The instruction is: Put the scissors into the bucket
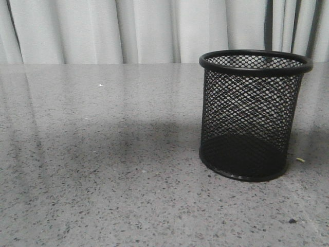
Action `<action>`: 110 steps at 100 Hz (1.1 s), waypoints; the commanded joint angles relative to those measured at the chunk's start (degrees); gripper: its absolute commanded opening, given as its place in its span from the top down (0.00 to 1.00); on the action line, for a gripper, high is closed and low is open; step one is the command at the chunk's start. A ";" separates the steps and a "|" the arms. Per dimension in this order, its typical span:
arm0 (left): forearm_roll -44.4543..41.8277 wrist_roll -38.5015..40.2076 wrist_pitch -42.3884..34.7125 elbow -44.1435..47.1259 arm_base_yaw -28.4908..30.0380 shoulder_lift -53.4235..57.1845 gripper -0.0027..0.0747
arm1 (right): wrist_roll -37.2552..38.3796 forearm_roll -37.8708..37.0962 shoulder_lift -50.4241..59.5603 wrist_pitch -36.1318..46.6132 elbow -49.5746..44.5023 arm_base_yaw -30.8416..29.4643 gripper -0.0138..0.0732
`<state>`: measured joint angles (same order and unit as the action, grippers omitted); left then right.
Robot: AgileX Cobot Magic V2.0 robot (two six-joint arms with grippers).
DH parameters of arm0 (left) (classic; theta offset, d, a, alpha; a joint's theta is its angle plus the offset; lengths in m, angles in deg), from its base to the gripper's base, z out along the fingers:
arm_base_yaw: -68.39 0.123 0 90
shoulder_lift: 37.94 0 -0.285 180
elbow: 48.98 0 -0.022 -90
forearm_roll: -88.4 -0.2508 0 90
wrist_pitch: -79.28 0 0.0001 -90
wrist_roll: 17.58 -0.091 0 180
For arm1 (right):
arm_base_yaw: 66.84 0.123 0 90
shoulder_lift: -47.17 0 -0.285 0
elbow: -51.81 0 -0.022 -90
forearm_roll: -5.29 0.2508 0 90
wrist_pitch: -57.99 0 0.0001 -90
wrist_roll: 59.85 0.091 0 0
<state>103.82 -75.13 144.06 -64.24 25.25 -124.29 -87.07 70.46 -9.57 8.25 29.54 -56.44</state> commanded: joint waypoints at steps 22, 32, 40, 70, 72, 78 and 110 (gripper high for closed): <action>-0.55 4.24 -7.46 -1.89 -5.86 1.15 0.99 | -0.90 3.54 0.15 1.38 2.08 -0.02 0.31; -0.65 4.50 -8.16 -1.89 -7.10 0.11 0.99 | -0.90 3.54 0.15 1.38 2.08 -0.02 0.31; -0.65 5.07 -9.85 -1.89 -8.21 -0.26 0.99 | -0.90 3.54 0.15 1.38 2.08 -0.02 0.31; -0.76 5.38 -11.67 -1.89 -9.41 -0.40 0.99 | -0.90 3.54 0.15 1.38 2.08 -0.02 0.52; -0.76 5.38 -11.67 -1.89 -9.41 -0.40 0.99 | -0.90 3.54 0.15 1.38 2.08 -0.02 0.56; -0.76 5.38 -11.67 -1.89 -9.41 -0.40 0.99 | -0.90 3.54 0.15 1.38 2.08 -0.02 0.65; -0.66 5.38 -12.06 -1.89 -9.41 -0.40 0.98 | -0.90 3.43 0.15 1.38 2.08 -0.02 0.93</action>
<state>101.58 -70.23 136.41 -64.24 16.29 -126.35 -87.40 69.08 -9.66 8.97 29.54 -56.44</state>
